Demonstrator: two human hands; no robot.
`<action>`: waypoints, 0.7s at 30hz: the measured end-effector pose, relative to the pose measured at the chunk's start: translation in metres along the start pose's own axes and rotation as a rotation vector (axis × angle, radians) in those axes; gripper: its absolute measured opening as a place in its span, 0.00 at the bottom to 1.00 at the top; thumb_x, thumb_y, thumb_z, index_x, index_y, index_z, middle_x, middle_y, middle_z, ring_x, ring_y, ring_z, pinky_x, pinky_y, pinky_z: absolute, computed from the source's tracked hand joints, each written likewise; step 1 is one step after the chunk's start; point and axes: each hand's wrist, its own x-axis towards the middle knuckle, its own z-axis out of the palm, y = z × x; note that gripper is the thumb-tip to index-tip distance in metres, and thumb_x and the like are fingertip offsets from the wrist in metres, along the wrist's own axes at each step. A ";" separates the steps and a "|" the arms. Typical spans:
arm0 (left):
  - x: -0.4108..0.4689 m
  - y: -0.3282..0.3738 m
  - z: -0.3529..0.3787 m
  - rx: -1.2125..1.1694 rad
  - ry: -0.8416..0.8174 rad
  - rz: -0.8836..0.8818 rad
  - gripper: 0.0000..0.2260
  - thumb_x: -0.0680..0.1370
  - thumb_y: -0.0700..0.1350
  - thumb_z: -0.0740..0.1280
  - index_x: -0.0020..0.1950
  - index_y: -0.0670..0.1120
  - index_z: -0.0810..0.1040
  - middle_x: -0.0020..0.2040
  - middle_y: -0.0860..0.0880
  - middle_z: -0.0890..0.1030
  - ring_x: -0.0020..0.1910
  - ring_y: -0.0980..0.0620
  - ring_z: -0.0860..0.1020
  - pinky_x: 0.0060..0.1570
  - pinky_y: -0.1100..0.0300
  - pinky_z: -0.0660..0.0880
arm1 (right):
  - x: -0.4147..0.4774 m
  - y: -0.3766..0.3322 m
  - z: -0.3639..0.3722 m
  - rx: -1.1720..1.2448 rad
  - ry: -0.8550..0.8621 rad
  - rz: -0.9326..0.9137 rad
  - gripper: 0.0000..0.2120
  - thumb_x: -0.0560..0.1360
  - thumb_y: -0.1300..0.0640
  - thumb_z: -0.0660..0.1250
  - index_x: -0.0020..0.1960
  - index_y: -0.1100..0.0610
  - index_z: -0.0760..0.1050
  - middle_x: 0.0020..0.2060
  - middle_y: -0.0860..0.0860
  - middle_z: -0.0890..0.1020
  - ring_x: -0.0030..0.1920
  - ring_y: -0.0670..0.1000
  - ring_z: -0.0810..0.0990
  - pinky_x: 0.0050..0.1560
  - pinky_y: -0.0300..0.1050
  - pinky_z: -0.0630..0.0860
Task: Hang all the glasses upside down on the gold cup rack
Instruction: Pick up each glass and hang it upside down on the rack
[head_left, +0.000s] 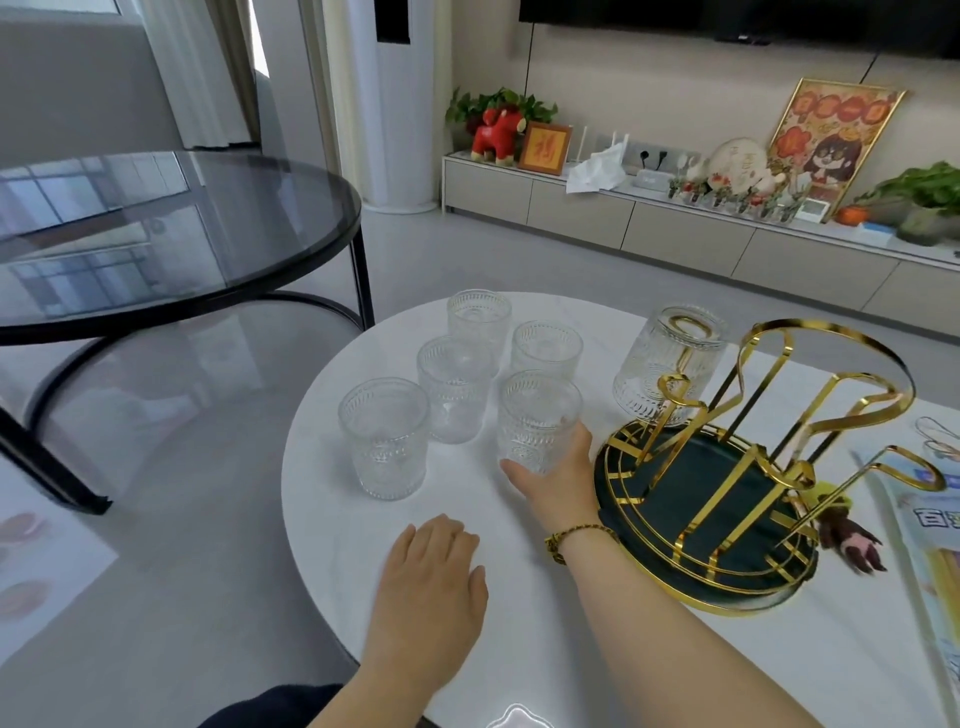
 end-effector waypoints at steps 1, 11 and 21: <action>-0.001 0.000 0.000 -0.003 0.004 0.008 0.09 0.67 0.48 0.63 0.38 0.46 0.81 0.37 0.51 0.83 0.41 0.52 0.83 0.39 0.55 0.82 | -0.002 0.000 -0.001 0.023 -0.005 0.001 0.36 0.62 0.60 0.74 0.63 0.57 0.56 0.53 0.48 0.66 0.55 0.47 0.66 0.54 0.42 0.67; -0.007 0.003 -0.011 -0.099 -0.036 -0.064 0.18 0.53 0.43 0.82 0.39 0.45 0.82 0.38 0.49 0.85 0.39 0.52 0.83 0.42 0.61 0.79 | -0.065 -0.051 -0.054 -0.013 -0.116 -0.238 0.32 0.61 0.57 0.74 0.57 0.41 0.59 0.48 0.35 0.68 0.50 0.36 0.70 0.39 0.20 0.70; 0.048 0.084 -0.070 -0.468 0.118 0.060 0.21 0.79 0.43 0.55 0.72 0.49 0.57 0.75 0.51 0.59 0.73 0.54 0.56 0.71 0.63 0.47 | -0.071 -0.153 -0.196 -0.320 0.060 -0.408 0.36 0.61 0.51 0.73 0.63 0.51 0.59 0.49 0.41 0.70 0.48 0.42 0.70 0.36 0.28 0.67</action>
